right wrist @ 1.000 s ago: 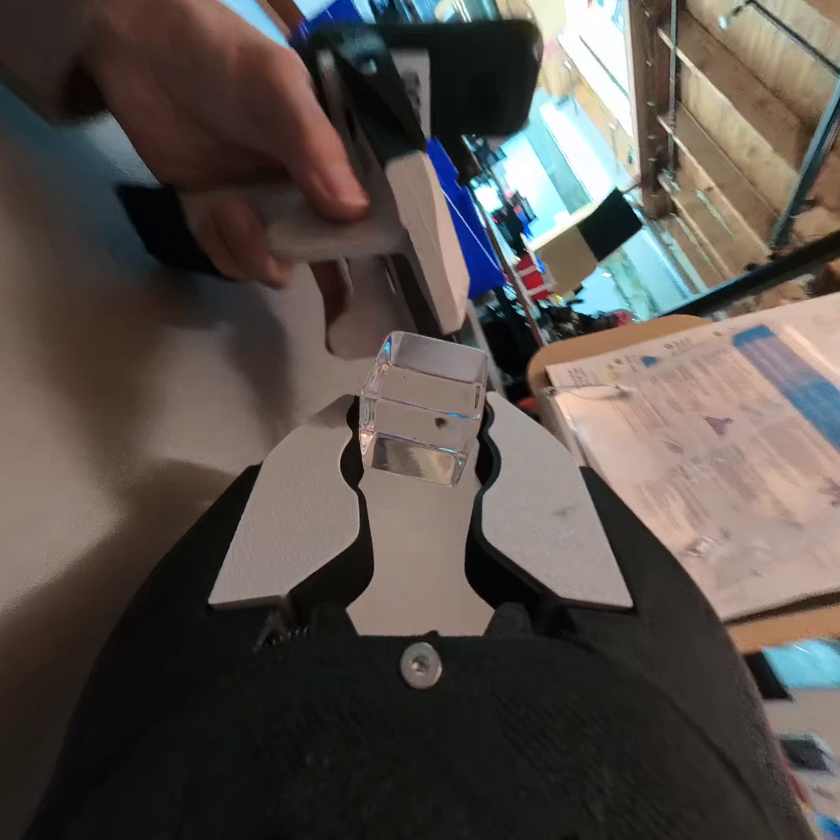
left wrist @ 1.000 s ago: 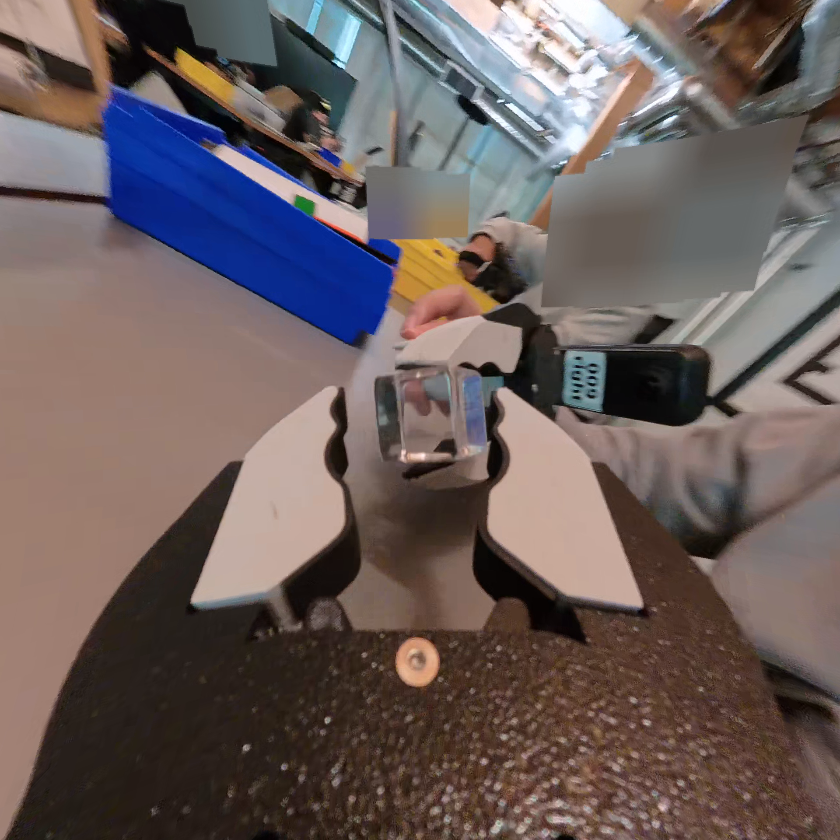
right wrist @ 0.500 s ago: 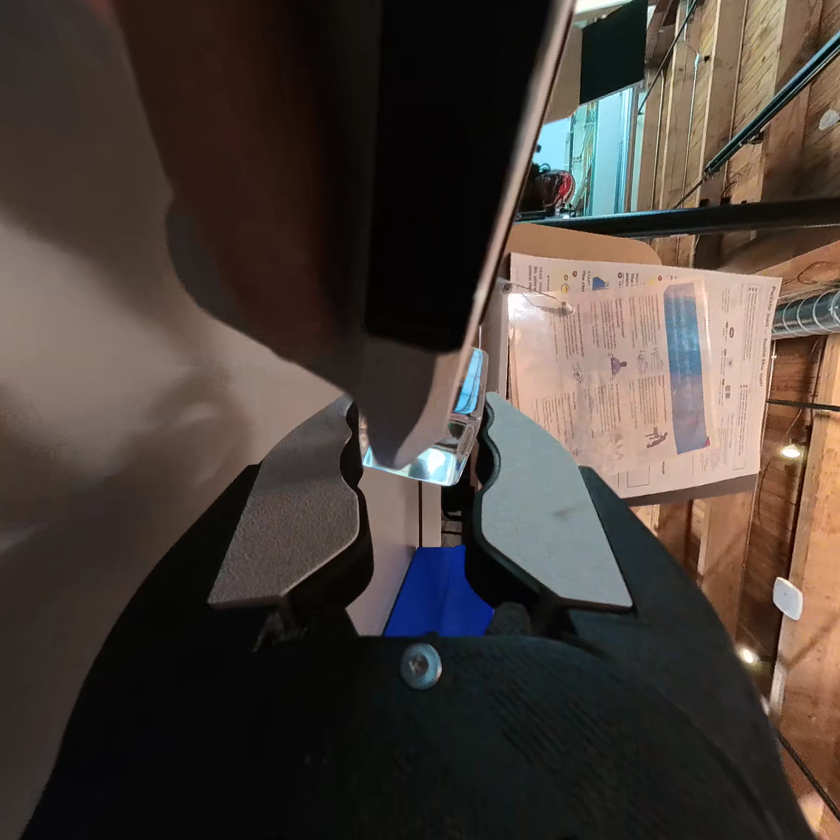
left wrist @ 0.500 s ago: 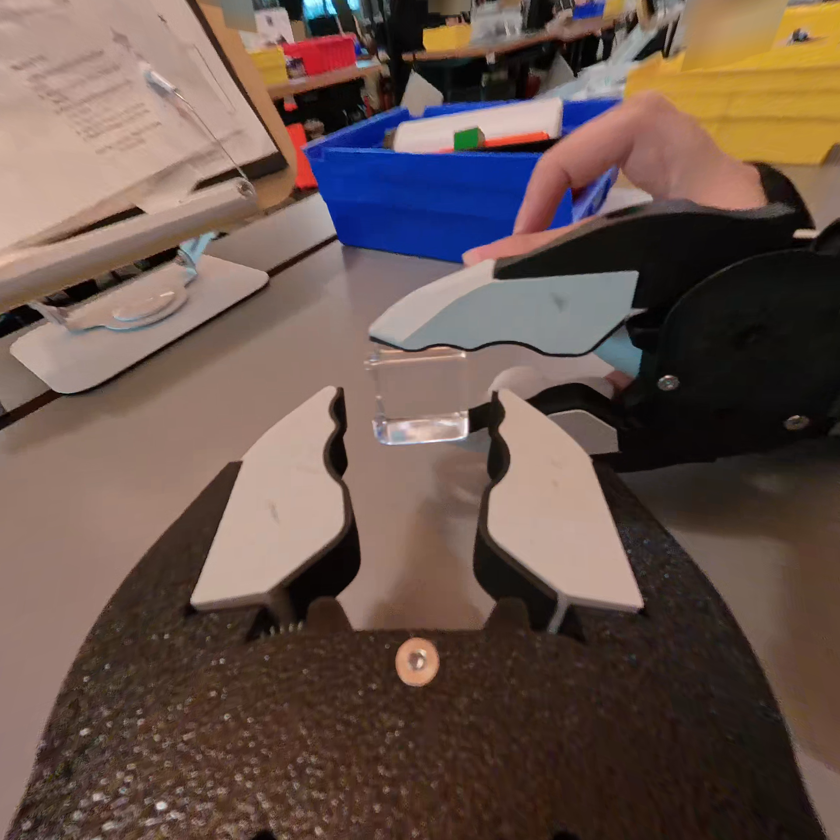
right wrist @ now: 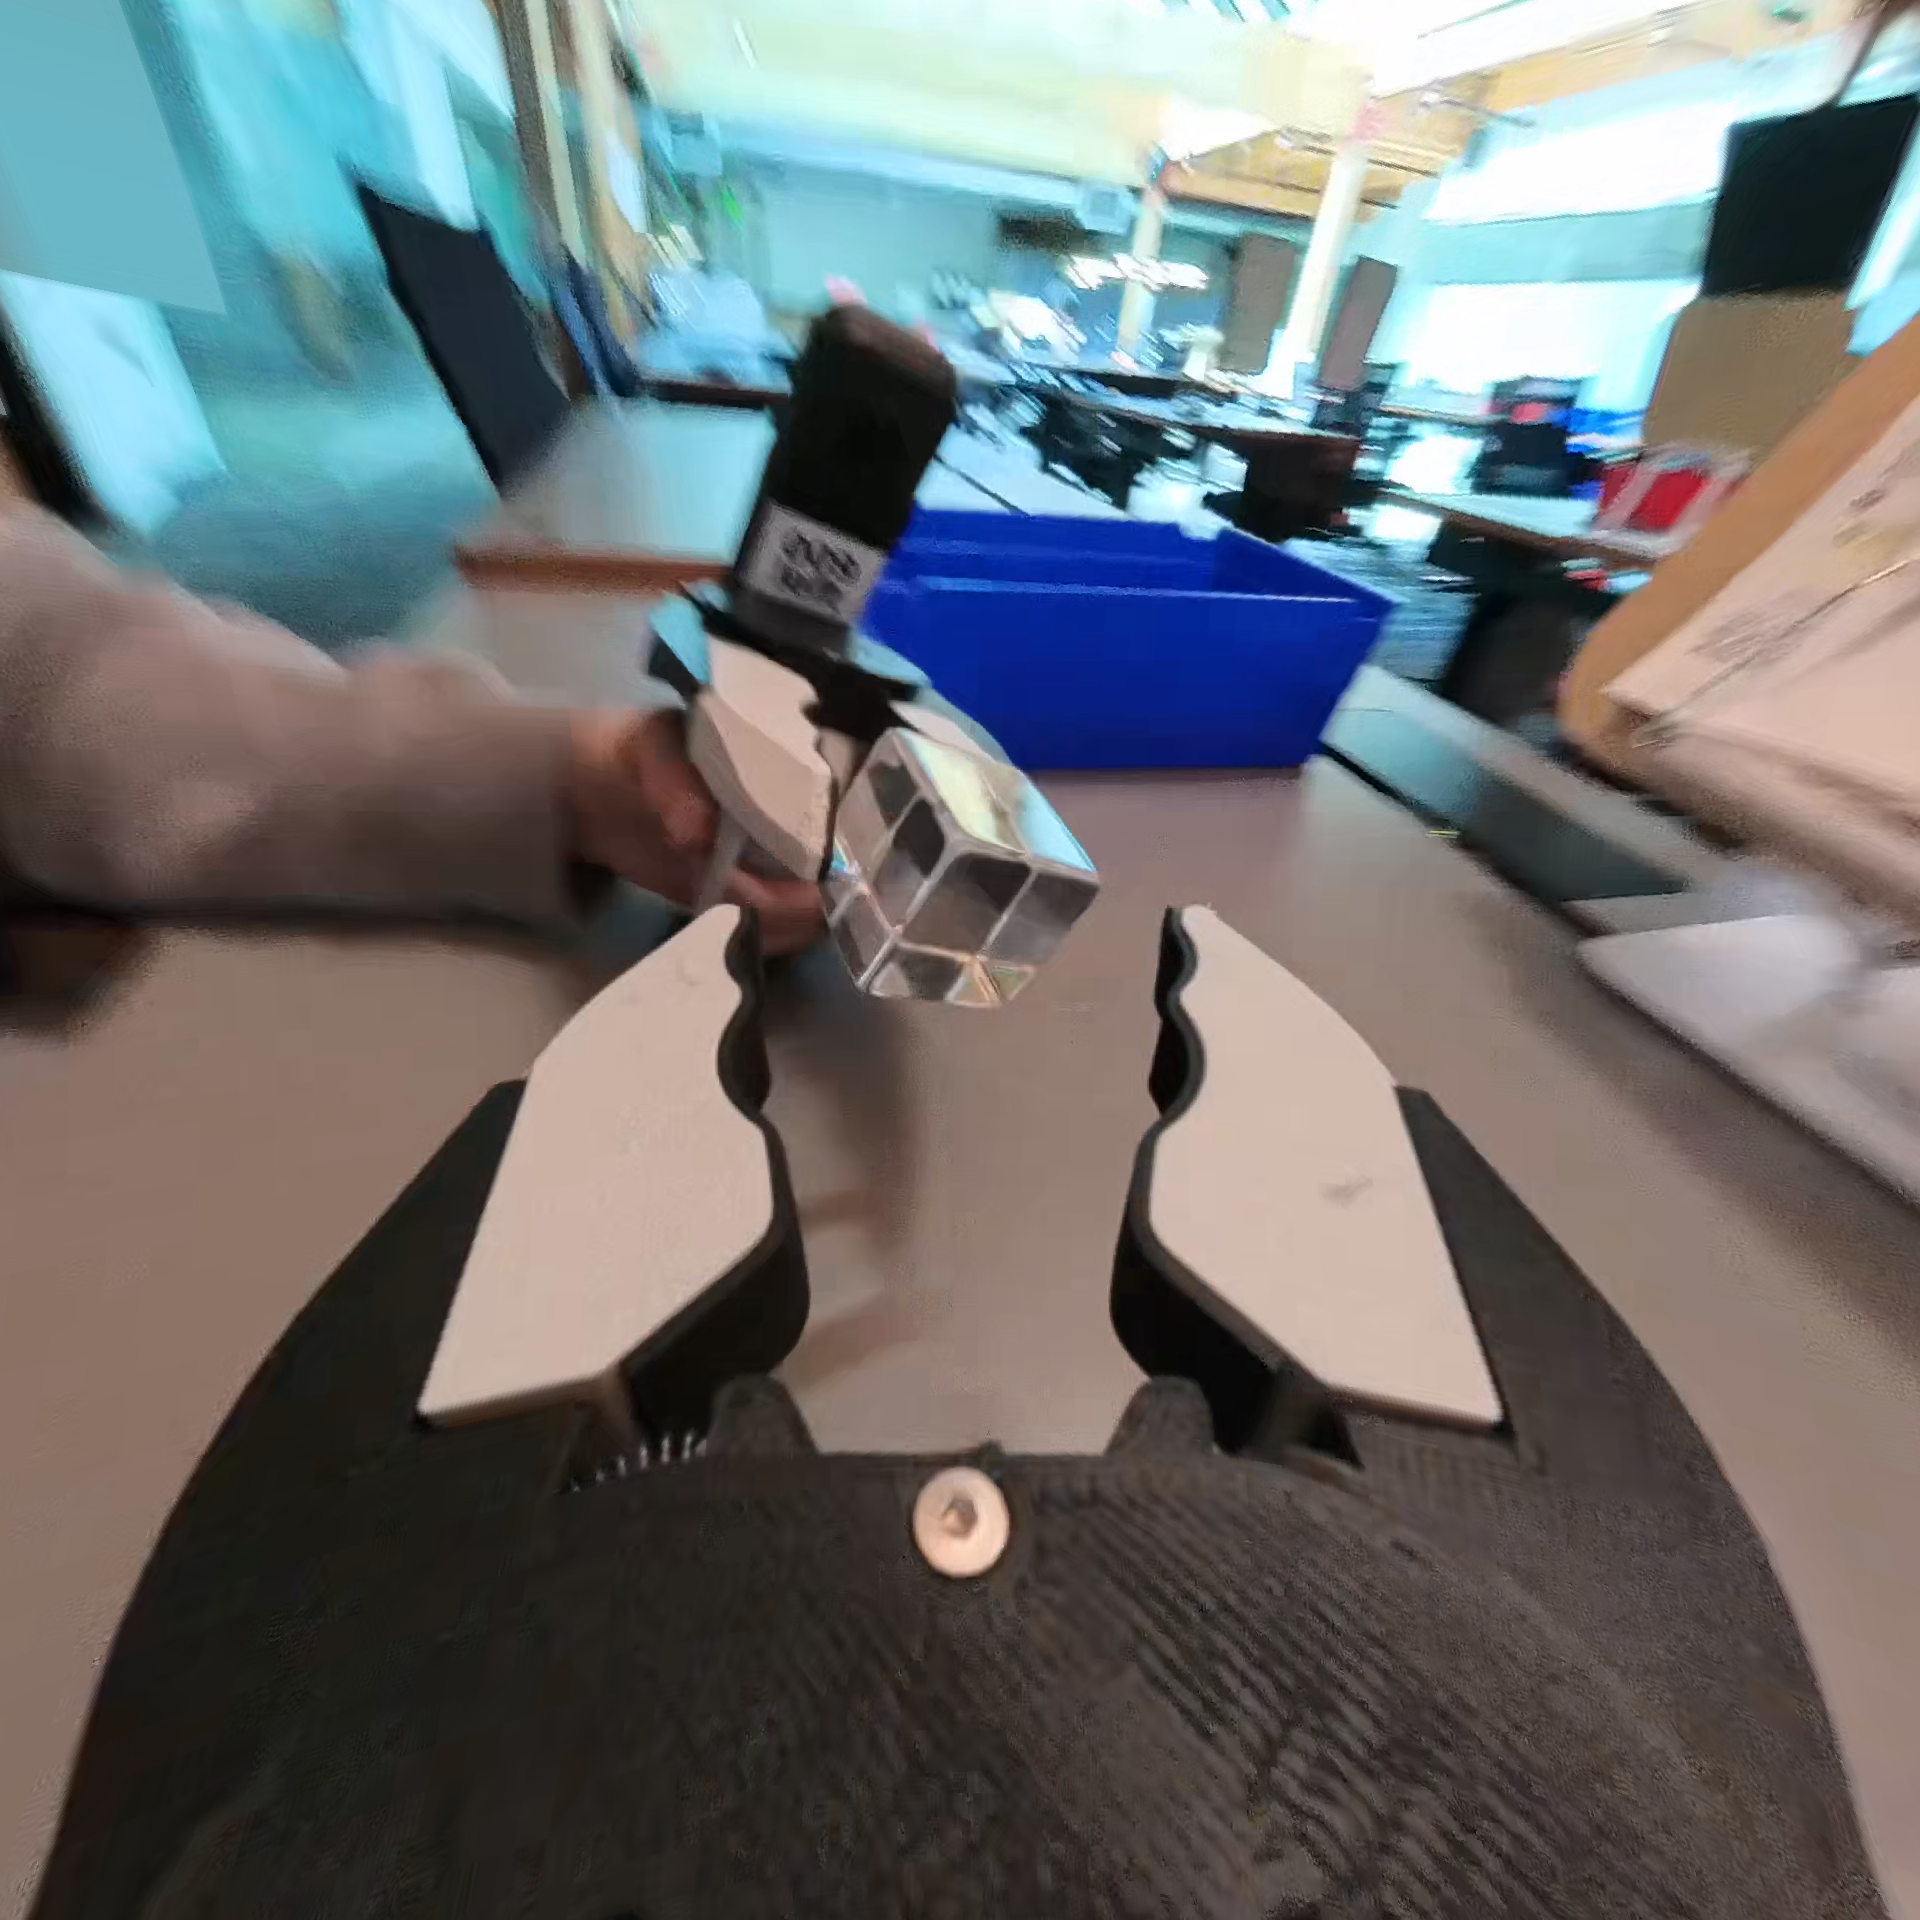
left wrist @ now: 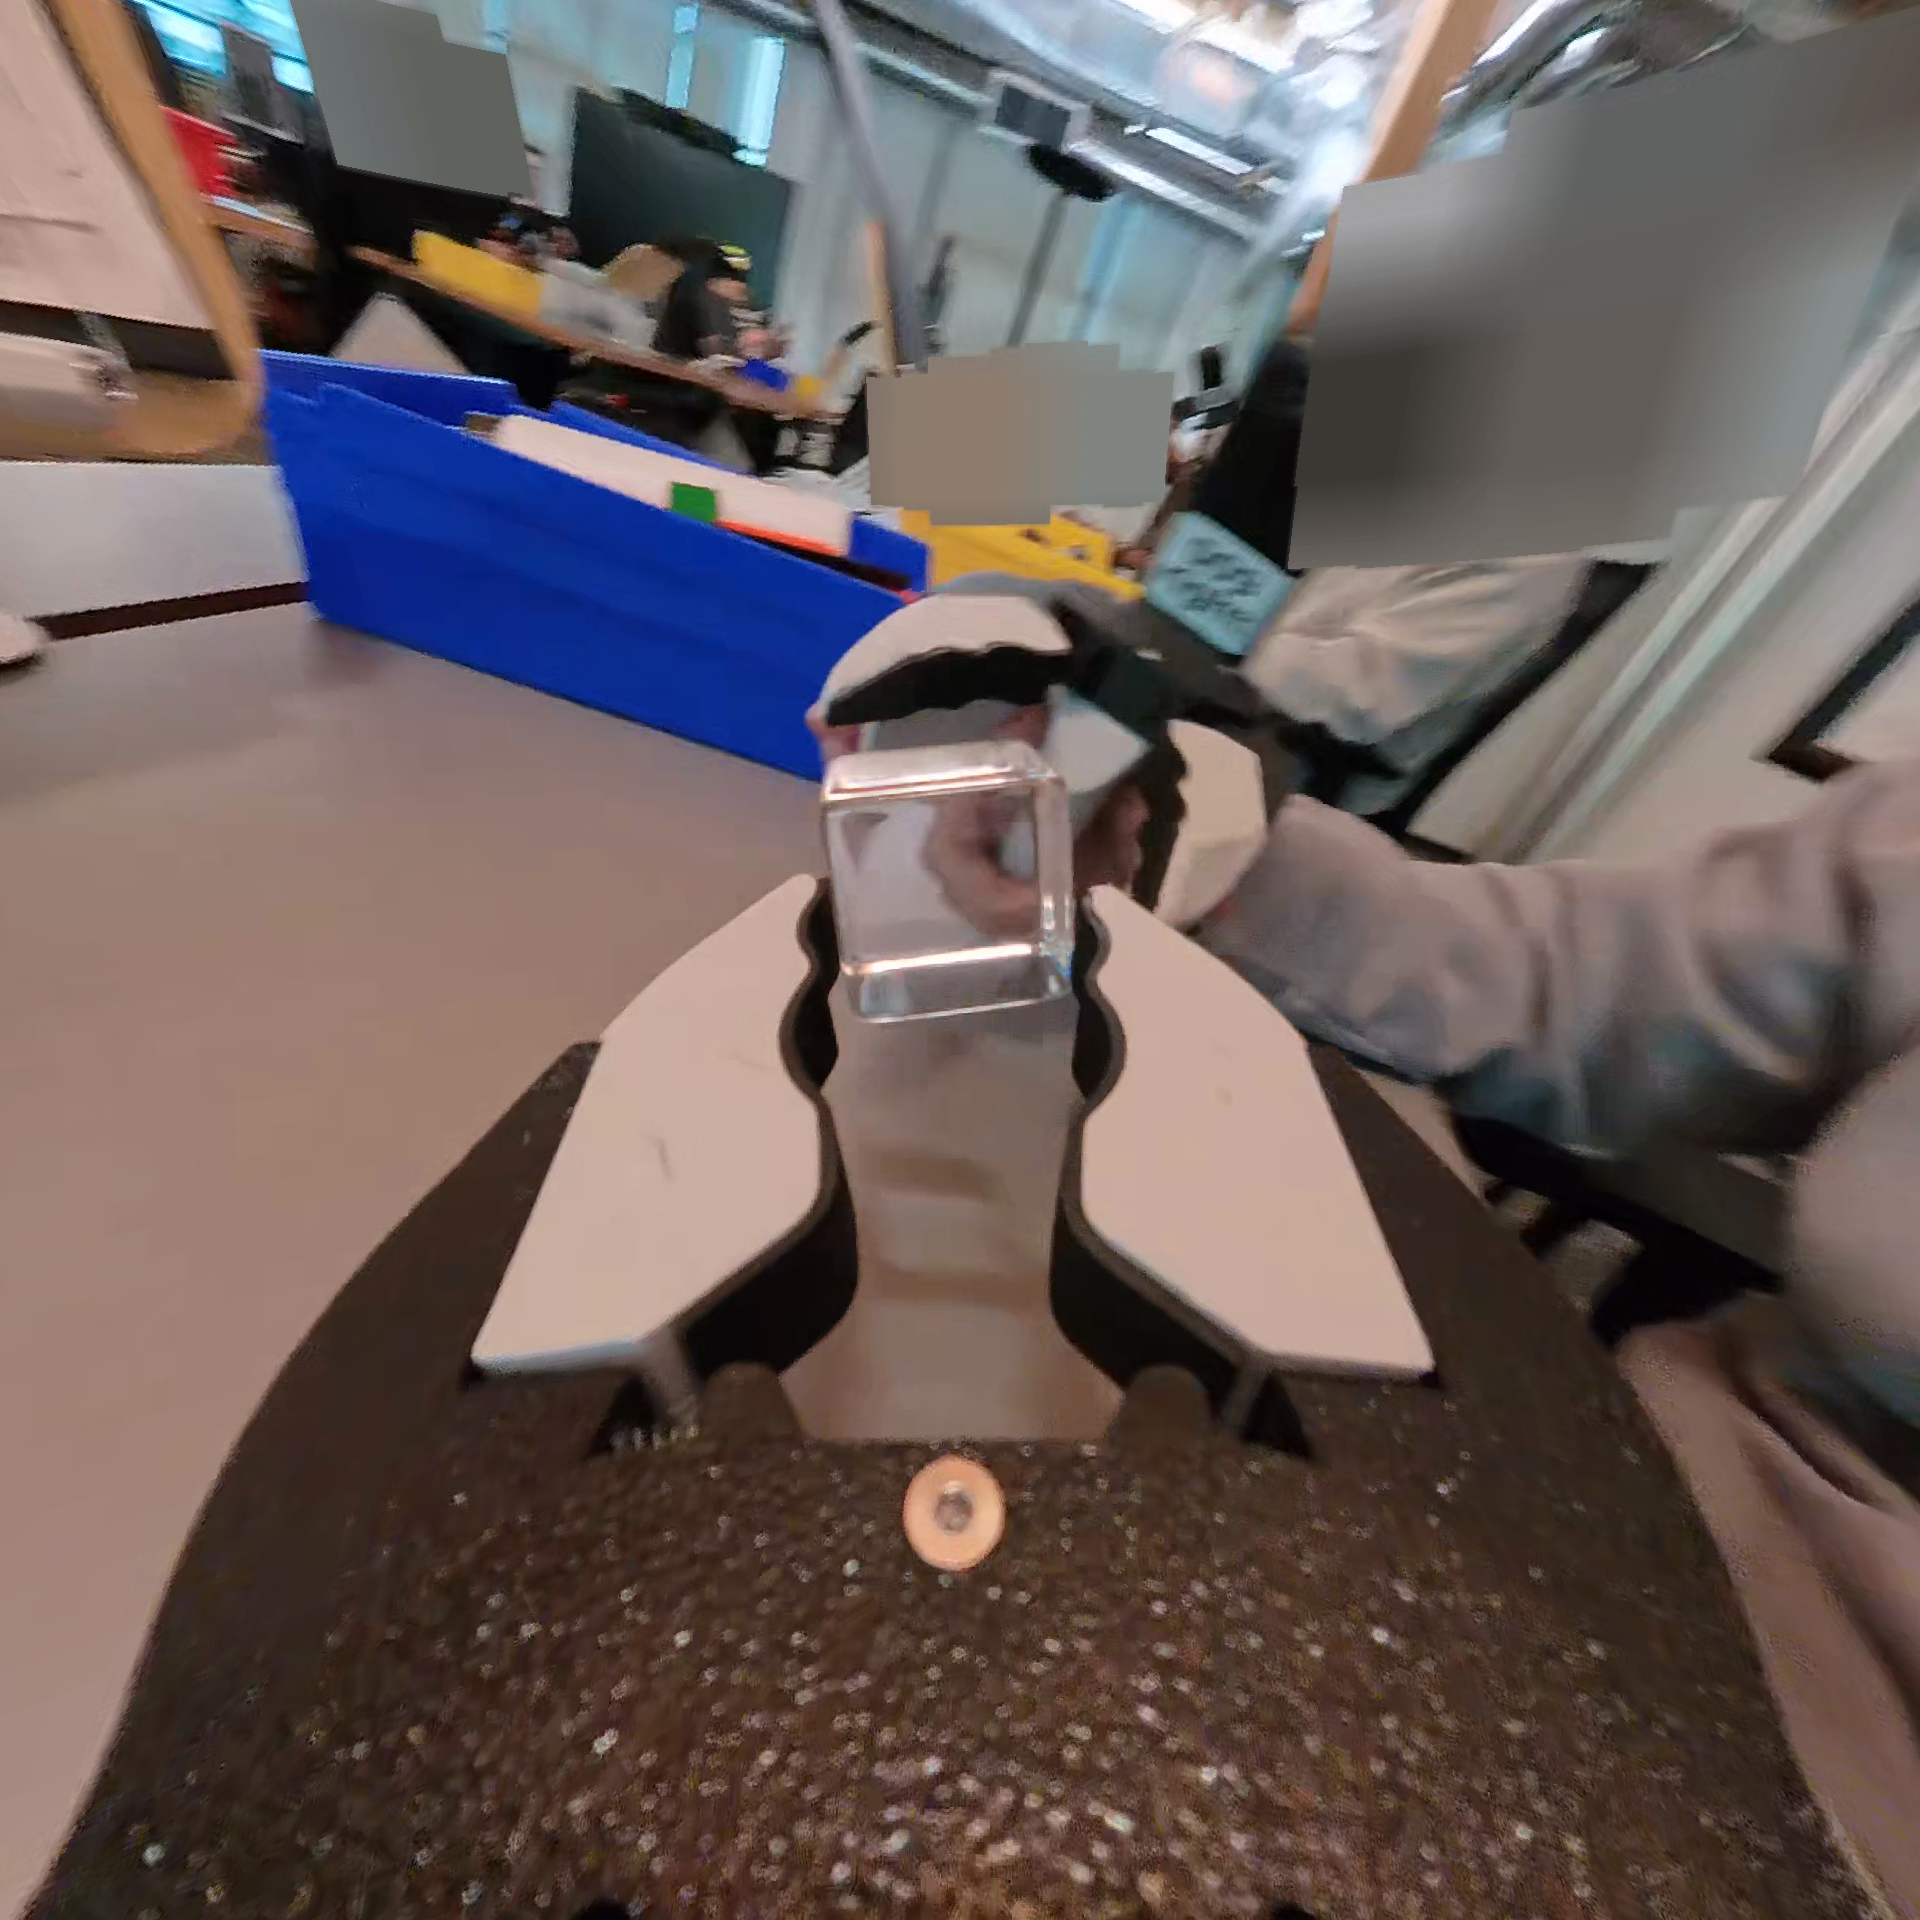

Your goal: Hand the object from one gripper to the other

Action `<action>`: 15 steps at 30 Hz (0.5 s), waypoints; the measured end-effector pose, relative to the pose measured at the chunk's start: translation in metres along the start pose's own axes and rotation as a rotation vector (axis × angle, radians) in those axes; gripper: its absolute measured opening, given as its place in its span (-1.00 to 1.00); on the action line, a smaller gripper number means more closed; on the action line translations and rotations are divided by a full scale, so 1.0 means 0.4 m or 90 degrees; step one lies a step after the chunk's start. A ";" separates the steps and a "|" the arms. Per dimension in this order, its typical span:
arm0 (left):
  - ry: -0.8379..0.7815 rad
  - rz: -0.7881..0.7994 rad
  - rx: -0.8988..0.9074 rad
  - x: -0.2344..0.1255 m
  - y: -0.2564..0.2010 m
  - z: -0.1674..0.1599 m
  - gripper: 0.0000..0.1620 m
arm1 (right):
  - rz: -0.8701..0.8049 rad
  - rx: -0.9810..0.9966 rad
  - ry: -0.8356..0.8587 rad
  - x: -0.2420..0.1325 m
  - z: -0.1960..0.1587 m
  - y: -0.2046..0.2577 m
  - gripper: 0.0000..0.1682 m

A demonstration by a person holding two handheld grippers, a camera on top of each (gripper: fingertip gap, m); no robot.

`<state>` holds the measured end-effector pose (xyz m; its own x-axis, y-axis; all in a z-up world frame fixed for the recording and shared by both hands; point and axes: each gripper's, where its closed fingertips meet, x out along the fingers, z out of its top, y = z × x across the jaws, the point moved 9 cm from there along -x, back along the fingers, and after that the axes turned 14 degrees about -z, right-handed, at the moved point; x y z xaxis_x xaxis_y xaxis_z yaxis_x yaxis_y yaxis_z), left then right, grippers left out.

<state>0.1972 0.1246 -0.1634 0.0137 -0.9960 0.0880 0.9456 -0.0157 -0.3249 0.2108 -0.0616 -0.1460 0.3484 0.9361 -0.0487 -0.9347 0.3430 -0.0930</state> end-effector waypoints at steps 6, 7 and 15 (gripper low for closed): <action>0.049 -0.104 0.027 0.012 -0.020 -0.010 -0.48 | 0.133 0.150 -0.008 0.016 -0.017 0.023 -0.37; 0.059 -0.111 0.031 0.017 -0.024 -0.012 -0.48 | 0.130 0.152 -0.019 0.016 -0.015 0.025 -0.43; -0.010 -0.006 0.101 0.012 -0.026 0.007 -0.50 | 0.048 0.169 -0.025 0.018 -0.005 0.002 -0.47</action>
<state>0.1885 0.1201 -0.1570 0.0086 -0.9944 0.1055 0.9853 -0.0096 -0.1708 0.2126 -0.0547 -0.1484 0.2791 0.9602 -0.0069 -0.9454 0.2760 0.1733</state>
